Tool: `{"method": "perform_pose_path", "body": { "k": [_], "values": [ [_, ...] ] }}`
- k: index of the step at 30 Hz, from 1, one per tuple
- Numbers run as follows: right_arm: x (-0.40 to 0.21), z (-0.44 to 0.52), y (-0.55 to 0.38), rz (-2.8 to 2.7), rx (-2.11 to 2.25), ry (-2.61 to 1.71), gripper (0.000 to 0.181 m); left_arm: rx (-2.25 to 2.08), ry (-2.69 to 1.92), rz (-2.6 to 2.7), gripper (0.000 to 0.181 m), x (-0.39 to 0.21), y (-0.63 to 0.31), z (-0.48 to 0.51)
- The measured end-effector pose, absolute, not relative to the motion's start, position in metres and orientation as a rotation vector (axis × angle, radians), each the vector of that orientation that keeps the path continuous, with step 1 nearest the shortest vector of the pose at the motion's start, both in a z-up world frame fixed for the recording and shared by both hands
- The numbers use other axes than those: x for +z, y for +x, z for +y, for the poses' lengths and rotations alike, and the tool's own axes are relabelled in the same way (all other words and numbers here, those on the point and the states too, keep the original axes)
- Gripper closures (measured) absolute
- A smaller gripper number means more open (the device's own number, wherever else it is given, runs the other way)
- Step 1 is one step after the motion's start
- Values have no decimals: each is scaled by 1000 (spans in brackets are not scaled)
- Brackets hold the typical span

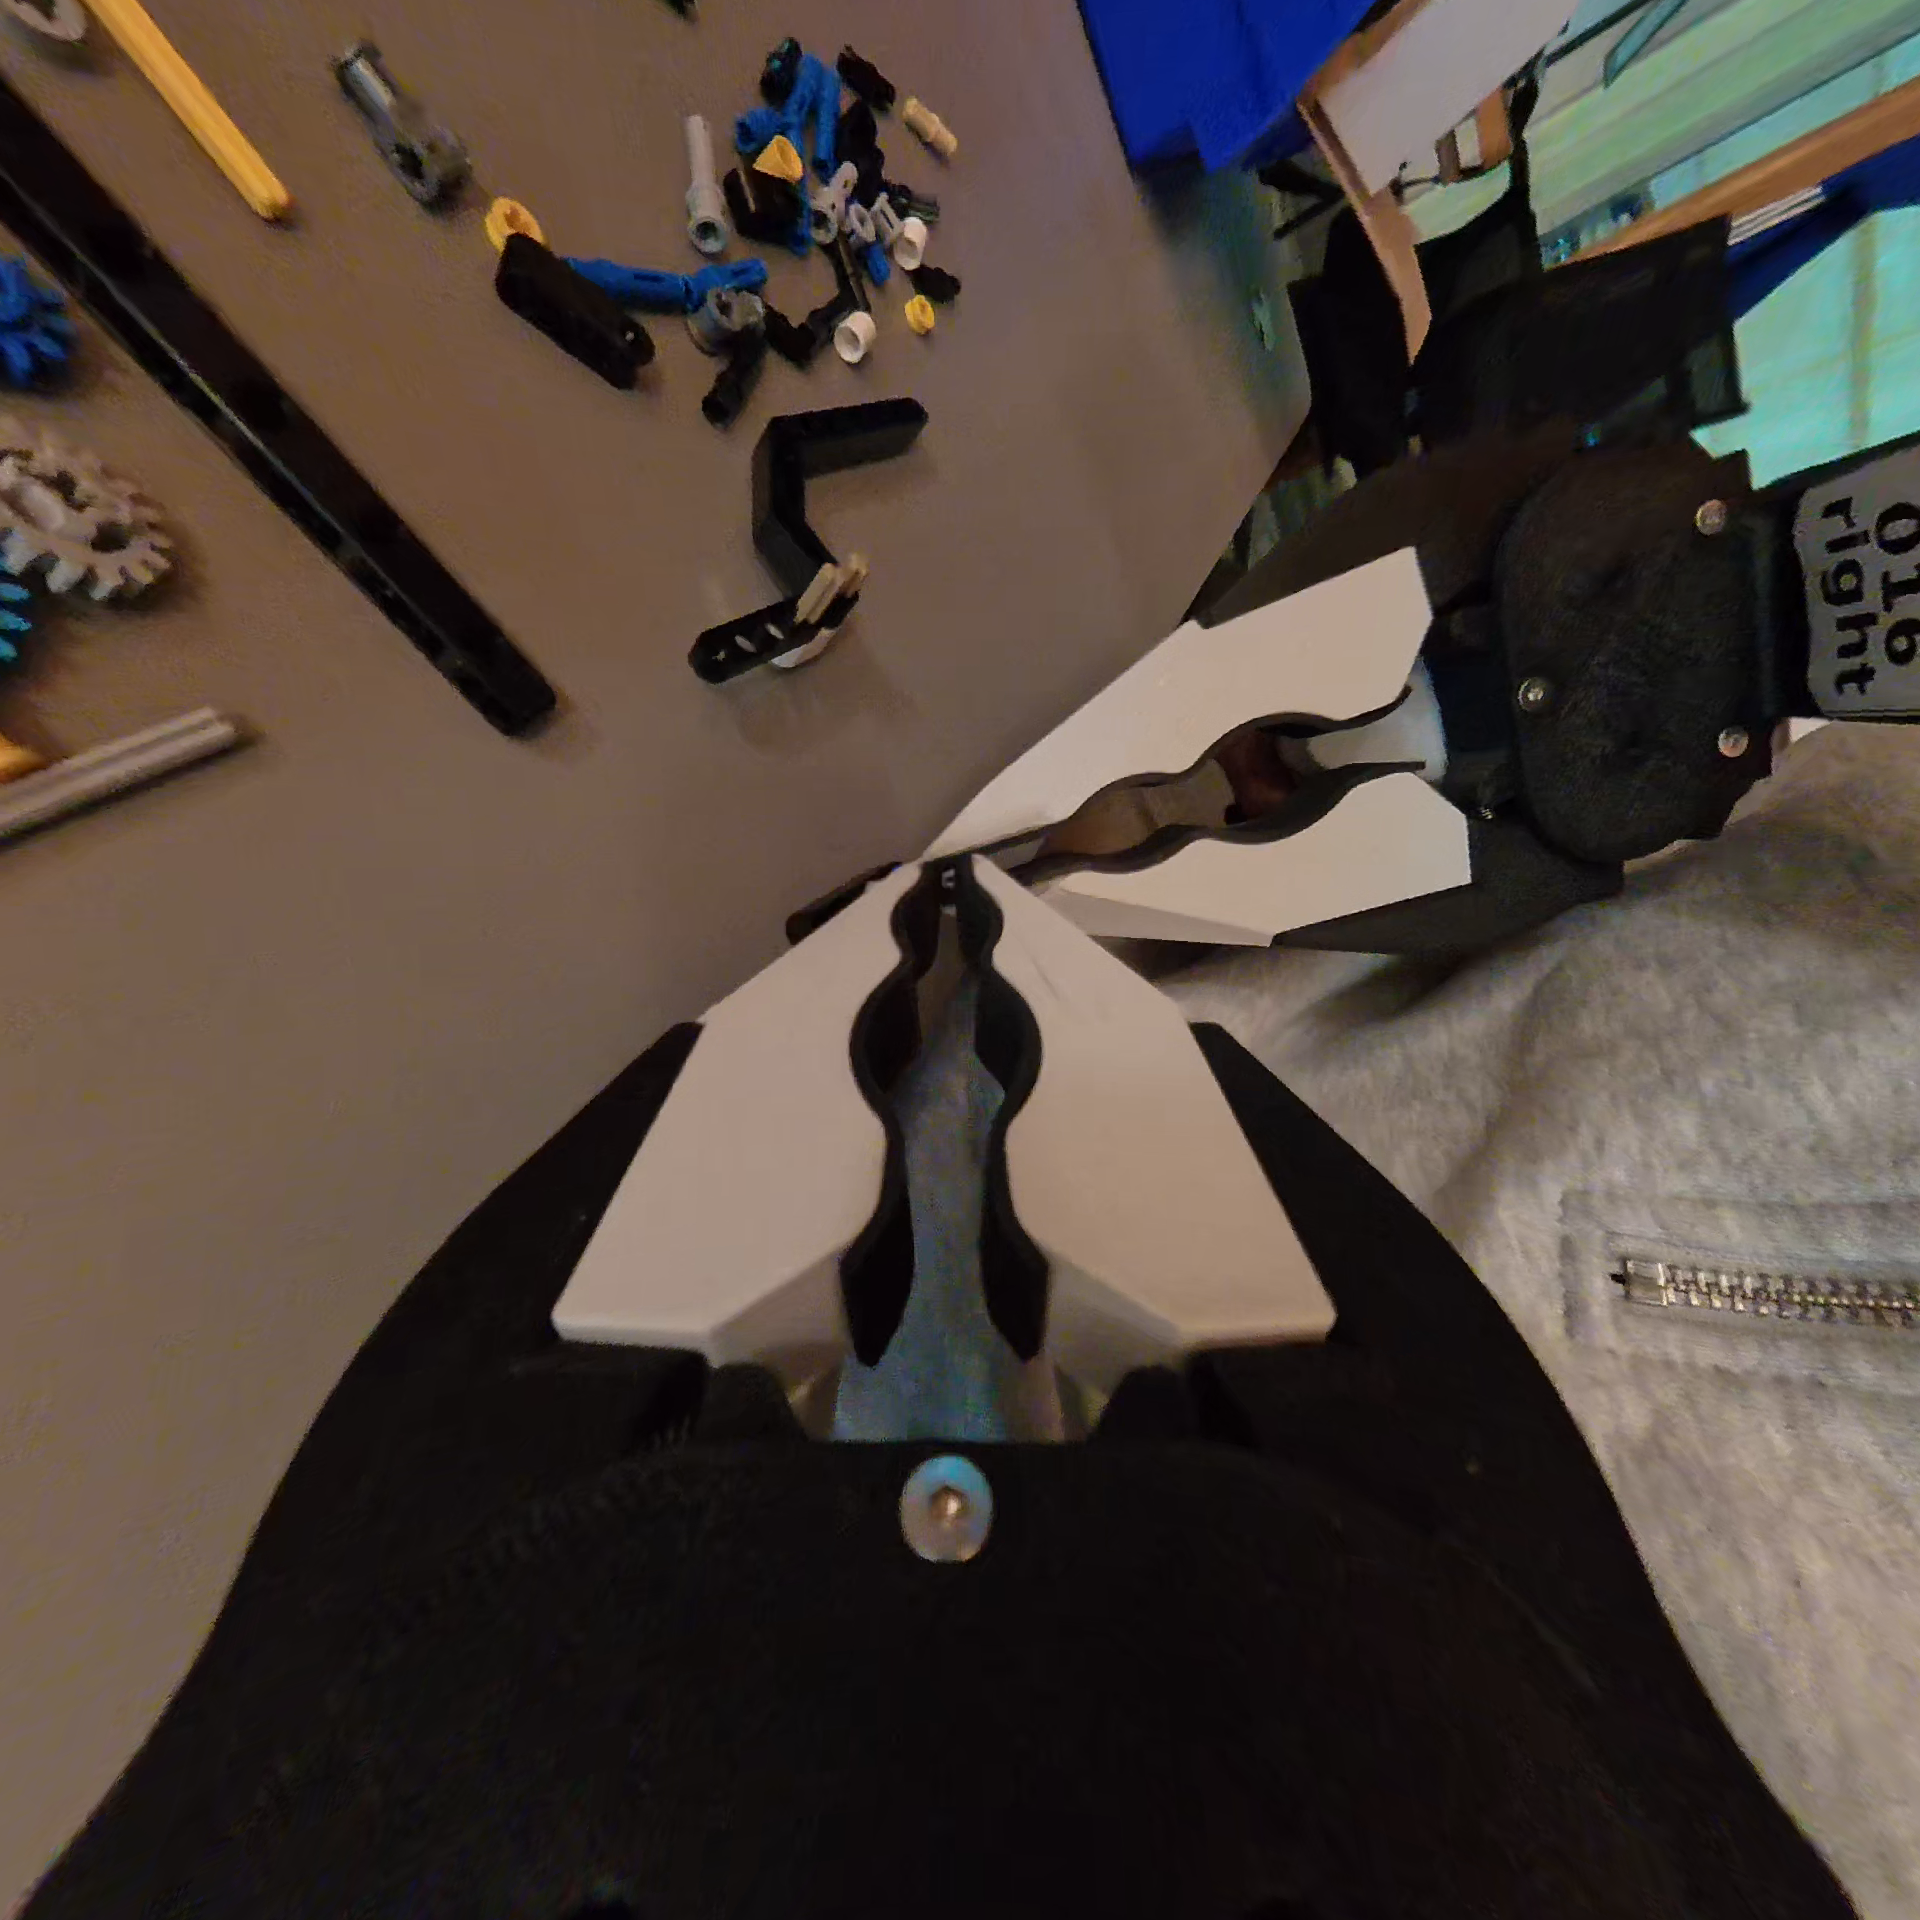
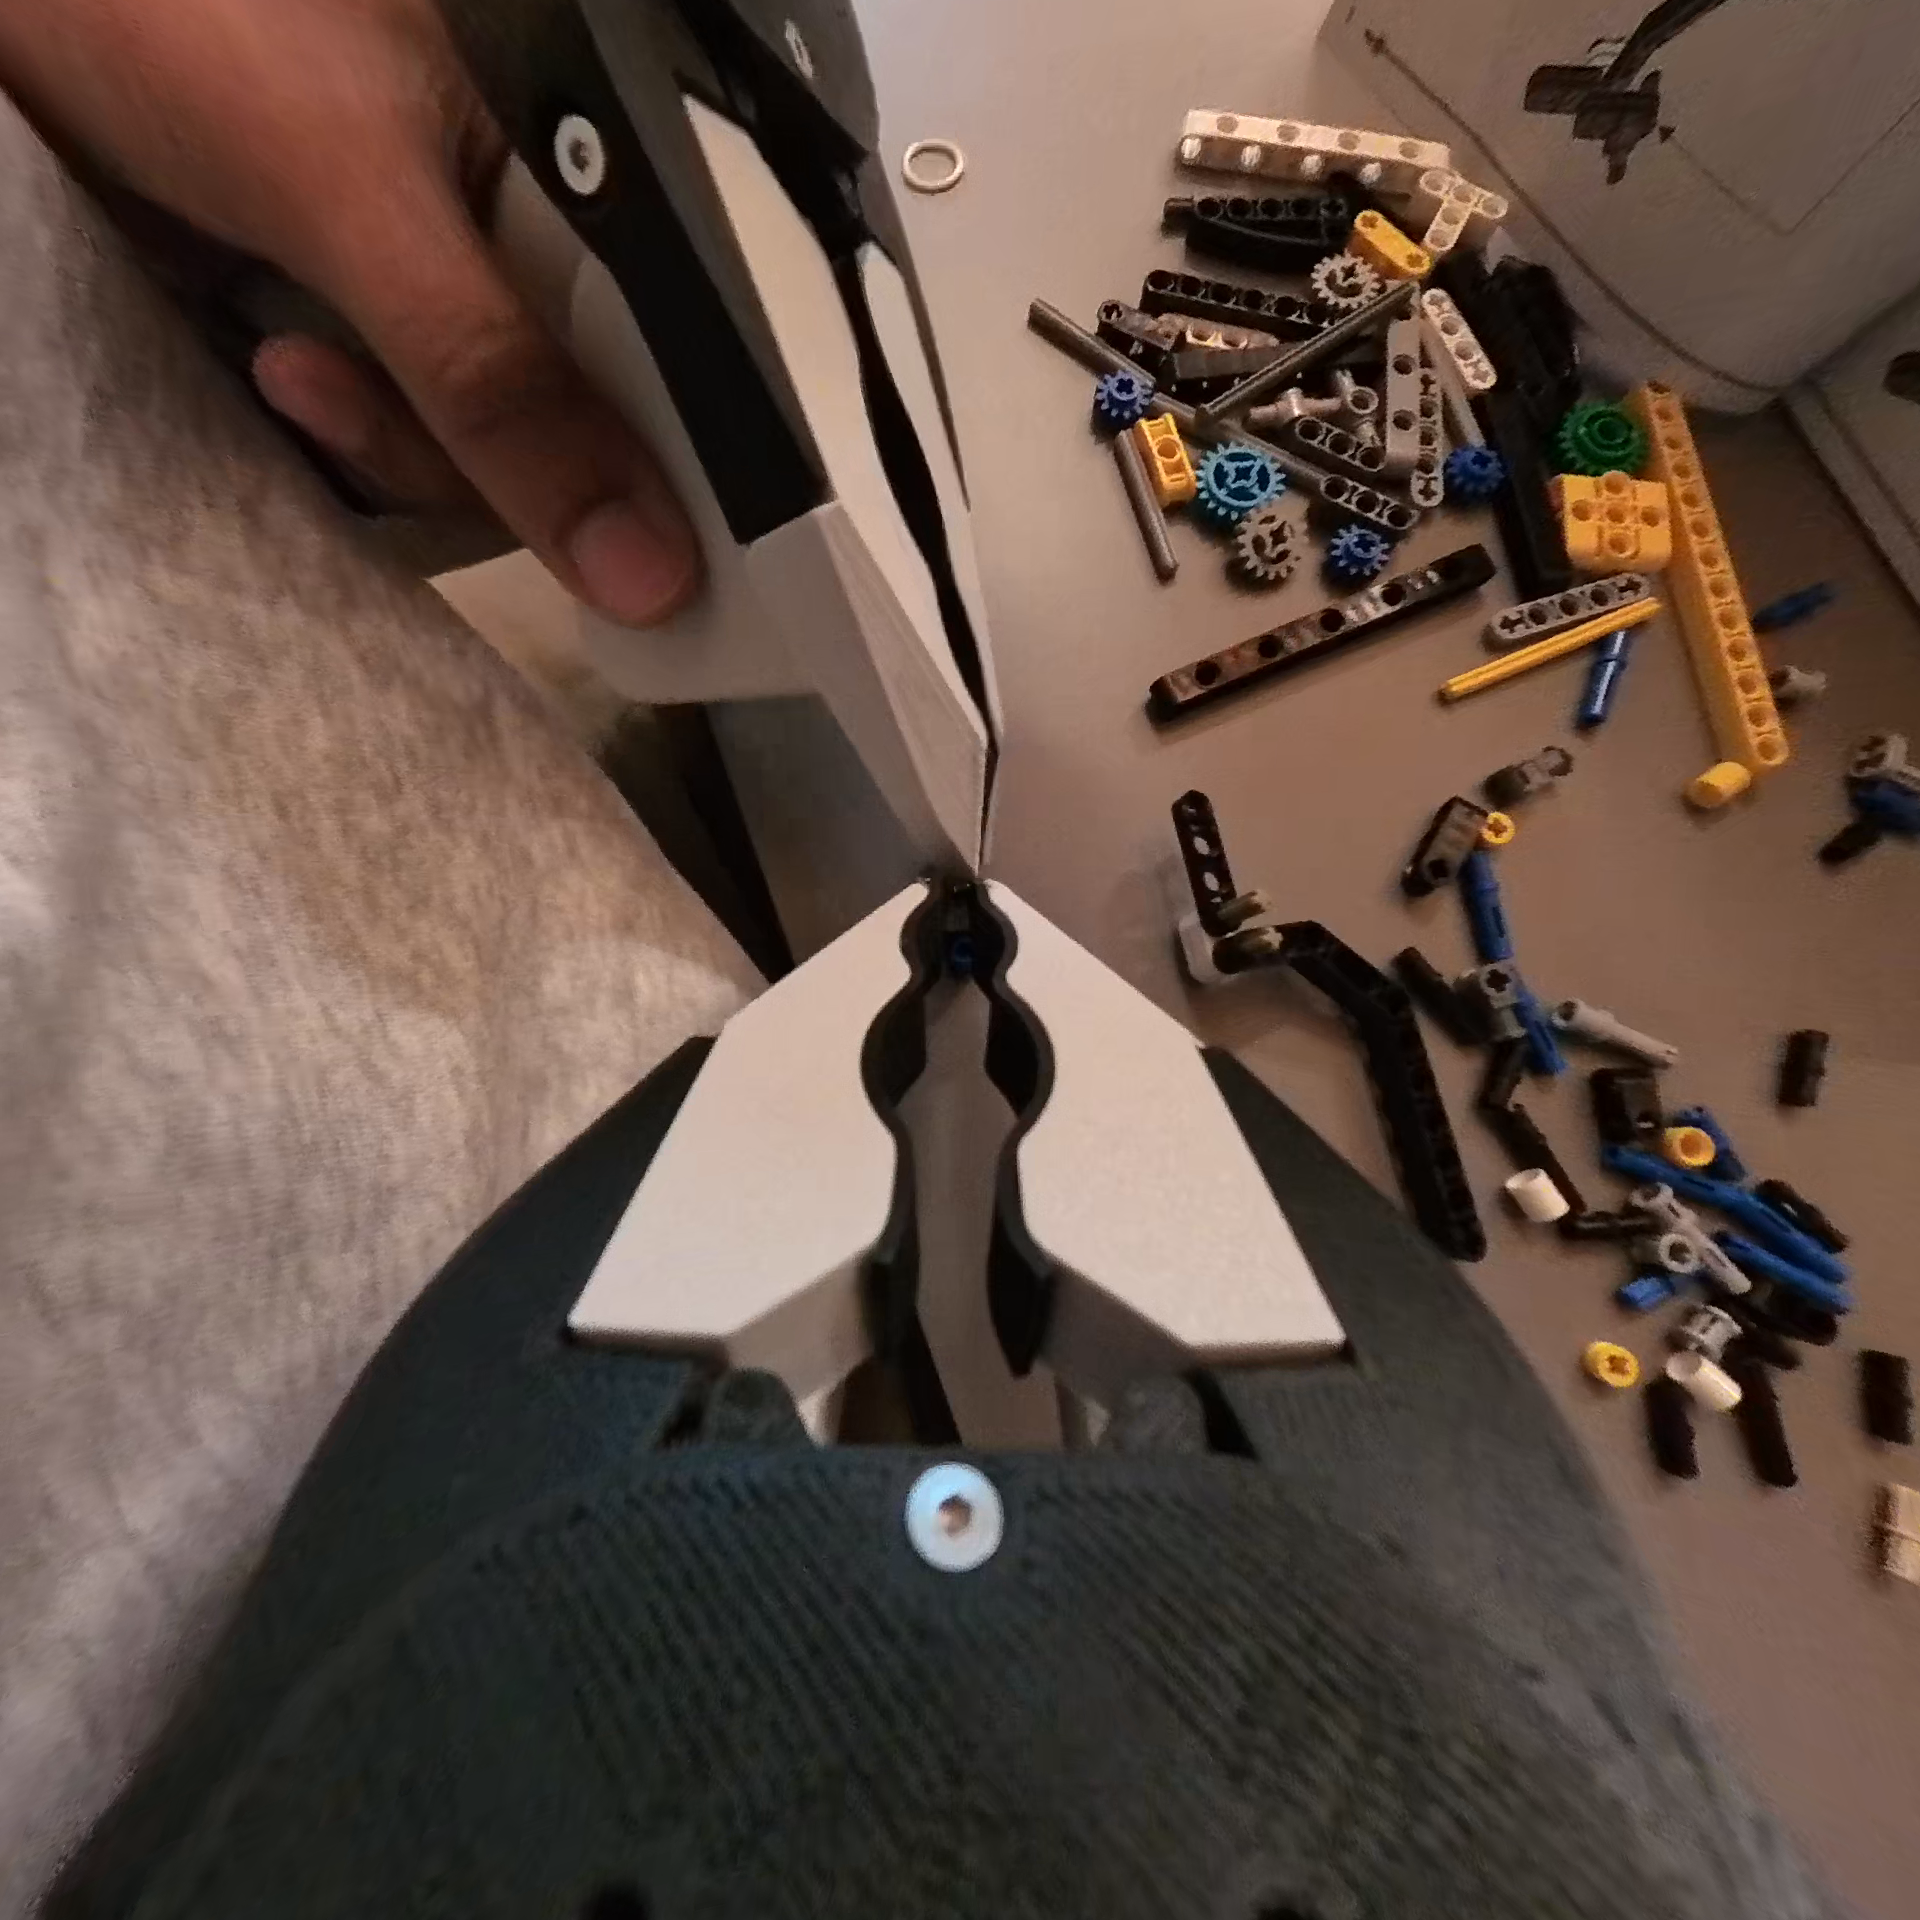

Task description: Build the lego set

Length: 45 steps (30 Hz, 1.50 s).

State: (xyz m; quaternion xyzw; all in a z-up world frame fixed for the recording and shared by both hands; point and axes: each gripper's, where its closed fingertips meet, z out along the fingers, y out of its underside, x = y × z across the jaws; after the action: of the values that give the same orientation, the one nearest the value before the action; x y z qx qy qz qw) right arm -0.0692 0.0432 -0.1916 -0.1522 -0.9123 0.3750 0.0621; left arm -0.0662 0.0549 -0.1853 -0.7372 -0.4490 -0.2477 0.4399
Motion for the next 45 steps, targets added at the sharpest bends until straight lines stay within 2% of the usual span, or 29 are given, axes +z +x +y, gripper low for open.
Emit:
{"method": "perform_pose_path", "body": {
  "k": [5, 7, 13, 26, 45],
  "values": [
    [-192, 43, -68, -2770, 1166, -456, 179, -614, -1930, -1060, 176, -186, -63, 54],
    [-192, 42, -67, -2777, 1175, -449, 178, -571, -2022, -1004, 169, -189, -65, 50],
    [-191, 42, -69, -2790, 1154, -412, 179, -386, -2275, -777, 162, -191, -71, 47],
    [-193, 43, -67, -2824, 1097, -348, 178, -407, -2523, -448, 168, -189, -69, 51],
    [-193, 42, -69, -2846, 1085, -428, 178, -442, -2581, -415, 179, -188, -67, 51]
  ]
}}
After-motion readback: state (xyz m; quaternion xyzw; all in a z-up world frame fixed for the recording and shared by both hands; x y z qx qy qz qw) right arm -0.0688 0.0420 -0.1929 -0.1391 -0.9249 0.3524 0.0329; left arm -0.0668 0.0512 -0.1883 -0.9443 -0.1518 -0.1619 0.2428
